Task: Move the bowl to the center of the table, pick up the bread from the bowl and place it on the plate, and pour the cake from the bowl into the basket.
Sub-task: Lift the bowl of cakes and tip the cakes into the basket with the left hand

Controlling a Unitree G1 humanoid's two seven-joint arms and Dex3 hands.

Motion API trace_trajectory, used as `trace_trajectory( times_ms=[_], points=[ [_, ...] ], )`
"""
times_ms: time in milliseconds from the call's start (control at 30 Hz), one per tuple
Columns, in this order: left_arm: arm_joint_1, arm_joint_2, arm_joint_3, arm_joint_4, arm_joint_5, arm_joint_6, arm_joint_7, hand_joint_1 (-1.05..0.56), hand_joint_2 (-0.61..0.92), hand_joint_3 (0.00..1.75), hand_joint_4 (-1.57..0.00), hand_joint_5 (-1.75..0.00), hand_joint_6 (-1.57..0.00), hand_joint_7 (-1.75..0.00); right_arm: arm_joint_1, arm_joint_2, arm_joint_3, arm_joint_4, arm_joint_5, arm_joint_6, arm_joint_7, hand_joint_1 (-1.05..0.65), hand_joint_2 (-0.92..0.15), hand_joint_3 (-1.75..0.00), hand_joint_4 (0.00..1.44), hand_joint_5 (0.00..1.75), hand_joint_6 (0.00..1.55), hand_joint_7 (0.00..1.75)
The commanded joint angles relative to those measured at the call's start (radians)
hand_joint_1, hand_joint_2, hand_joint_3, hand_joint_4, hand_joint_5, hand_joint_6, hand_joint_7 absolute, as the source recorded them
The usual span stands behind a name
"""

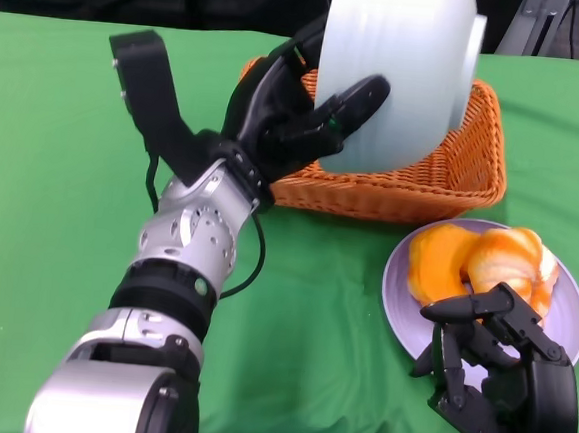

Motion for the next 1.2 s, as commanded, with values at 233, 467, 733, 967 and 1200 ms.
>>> trace_trajectory(
  times_ms=[233, 467, 733, 967, 1200],
  points=[
    [-0.095, -0.038, 0.028, -0.001, -0.017, 0.040, 0.037, -0.07, 0.65, 1.10, -0.74, -1.75, -0.69, -1.63, 0.016, -0.040, -0.018, -0.054, 0.035, 0.041, 0.025, -0.08, -0.69, -0.86, 0.82, 1.53, 0.70, 1.20],
    [-0.121, -0.042, 0.063, 0.025, -0.054, 0.121, 0.026, -0.10, 0.64, 1.15, -0.74, -1.75, -0.71, -1.59, 0.019, -0.041, -0.017, -0.053, 0.046, 0.045, 0.041, -0.07, -0.66, -0.94, 0.83, 1.51, 0.71, 1.20],
    [-0.155, -0.038, 0.119, 0.073, -0.112, 0.219, 0.025, -0.13, 0.74, 1.03, -0.68, -1.75, -0.66, -1.62, 0.009, -0.036, -0.022, -0.030, 0.064, 0.031, 0.063, -0.07, -0.67, -0.93, 0.83, 1.51, 0.72, 1.19],
    [-0.184, -0.034, 0.193, 0.110, -0.173, 0.337, 0.061, -0.13, 0.75, 1.00, -0.71, -1.75, -0.65, -1.66, 0.018, -0.034, -0.019, -0.045, 0.044, 0.047, 0.052, -0.07, -0.66, -0.93, 0.82, 1.53, 0.72, 1.20],
    [-0.197, -0.034, 0.253, 0.121, -0.232, 0.435, 0.101, -0.12, 0.68, 1.06, -0.72, -1.75, -0.64, -1.69, 0.020, -0.033, -0.021, -0.040, 0.049, 0.035, 0.057, -0.06, -0.66, -0.94, 0.81, 1.54, 0.71, 1.21]
  ],
)
